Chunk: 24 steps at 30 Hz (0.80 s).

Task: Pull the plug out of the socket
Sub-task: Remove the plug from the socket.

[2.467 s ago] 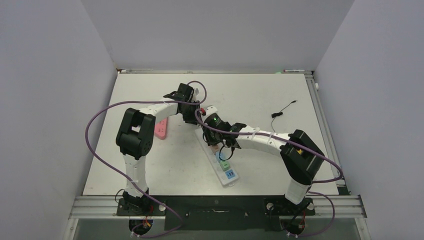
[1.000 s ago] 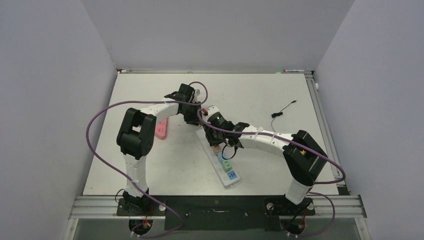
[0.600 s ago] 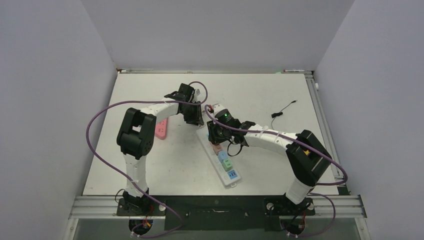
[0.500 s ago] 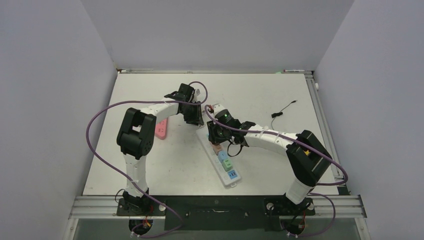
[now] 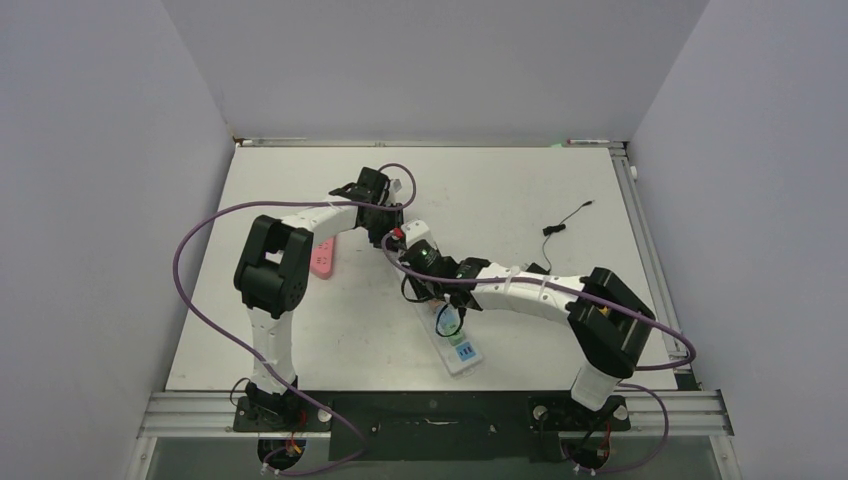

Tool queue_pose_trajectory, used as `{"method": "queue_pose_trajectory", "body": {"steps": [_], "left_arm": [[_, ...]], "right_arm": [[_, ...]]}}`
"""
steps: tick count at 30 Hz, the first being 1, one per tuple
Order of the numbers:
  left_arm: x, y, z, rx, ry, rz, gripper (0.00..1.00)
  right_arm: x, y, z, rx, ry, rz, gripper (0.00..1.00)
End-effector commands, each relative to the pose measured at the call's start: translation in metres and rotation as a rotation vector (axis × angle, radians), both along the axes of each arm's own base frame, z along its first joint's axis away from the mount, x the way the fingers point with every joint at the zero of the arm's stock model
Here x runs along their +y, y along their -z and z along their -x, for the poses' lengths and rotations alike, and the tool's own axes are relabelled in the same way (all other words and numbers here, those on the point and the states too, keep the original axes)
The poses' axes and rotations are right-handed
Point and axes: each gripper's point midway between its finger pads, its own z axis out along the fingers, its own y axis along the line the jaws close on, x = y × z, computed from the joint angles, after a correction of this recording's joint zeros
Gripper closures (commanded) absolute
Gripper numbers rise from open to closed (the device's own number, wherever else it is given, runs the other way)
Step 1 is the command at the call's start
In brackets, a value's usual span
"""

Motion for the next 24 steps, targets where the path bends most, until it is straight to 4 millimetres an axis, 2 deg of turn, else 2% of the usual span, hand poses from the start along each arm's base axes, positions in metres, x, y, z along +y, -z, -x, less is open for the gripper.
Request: {"method": "queue_pose_trajectory", "body": {"steps": [1,6,14,20,24], "left_arm": [[0.030,0.029,-0.012,-0.005,-0.042,-0.129,1.00],[0.030,0.029,-0.012,-0.004,-0.043,-0.124,1.00],[0.030,0.028,-0.013,-0.004,-0.045,-0.119,1.00],[0.030,0.026,-0.014,-0.008,-0.046,-0.112,1.00],[0.031,0.024,-0.015,-0.014,-0.049,-0.108,1.00]], "right_arm": [[0.001,-0.033,-0.005,-0.157,0.032,0.127,0.95],[0.009,-0.029,0.001,-0.183,0.010,0.187,0.95],[0.013,-0.028,0.002,-0.177,0.003,0.174,0.95],[0.017,-0.039,0.002,-0.184,0.007,0.130,0.95],[0.017,-0.053,-0.001,-0.192,0.034,0.082,0.95]]}}
